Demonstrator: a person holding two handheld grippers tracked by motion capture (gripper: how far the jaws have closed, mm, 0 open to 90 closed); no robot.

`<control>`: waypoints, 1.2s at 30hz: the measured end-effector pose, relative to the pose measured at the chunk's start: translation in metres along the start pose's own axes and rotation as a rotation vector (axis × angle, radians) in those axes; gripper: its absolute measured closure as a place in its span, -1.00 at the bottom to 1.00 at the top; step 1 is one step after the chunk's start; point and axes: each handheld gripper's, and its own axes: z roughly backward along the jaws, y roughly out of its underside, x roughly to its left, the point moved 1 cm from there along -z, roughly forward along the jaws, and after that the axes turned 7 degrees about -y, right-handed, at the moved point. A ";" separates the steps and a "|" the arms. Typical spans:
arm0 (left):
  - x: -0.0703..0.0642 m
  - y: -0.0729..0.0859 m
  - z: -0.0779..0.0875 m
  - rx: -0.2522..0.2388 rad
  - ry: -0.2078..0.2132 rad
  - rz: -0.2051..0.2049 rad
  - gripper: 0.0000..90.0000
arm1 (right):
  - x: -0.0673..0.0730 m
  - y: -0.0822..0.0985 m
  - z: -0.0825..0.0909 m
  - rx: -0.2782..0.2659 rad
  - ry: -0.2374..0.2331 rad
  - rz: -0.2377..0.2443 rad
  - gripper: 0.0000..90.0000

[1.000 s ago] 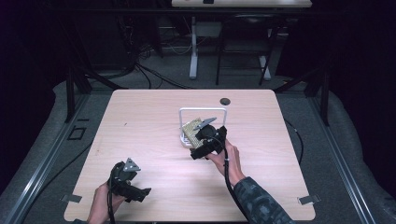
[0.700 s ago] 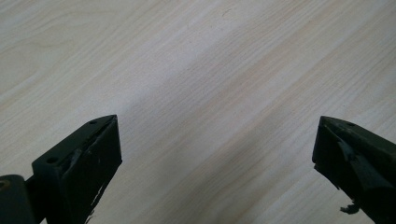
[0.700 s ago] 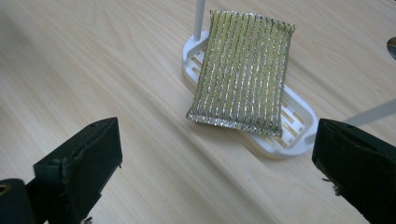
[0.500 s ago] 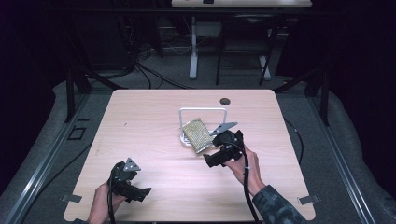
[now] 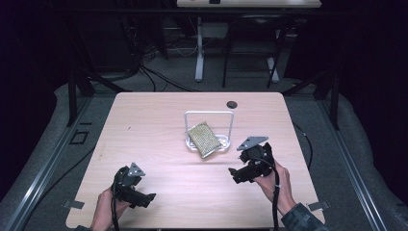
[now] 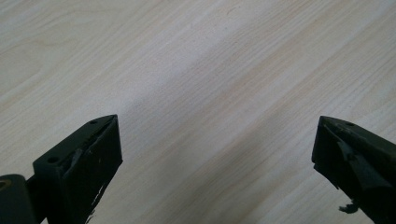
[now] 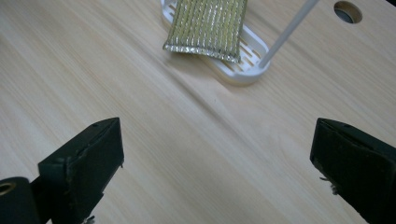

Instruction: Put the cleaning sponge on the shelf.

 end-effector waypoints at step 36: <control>-0.001 -0.001 -0.001 -0.001 -0.001 -0.003 -0.95 | -0.033 0.125 -0.001 0.209 0.117 -0.132 -0.87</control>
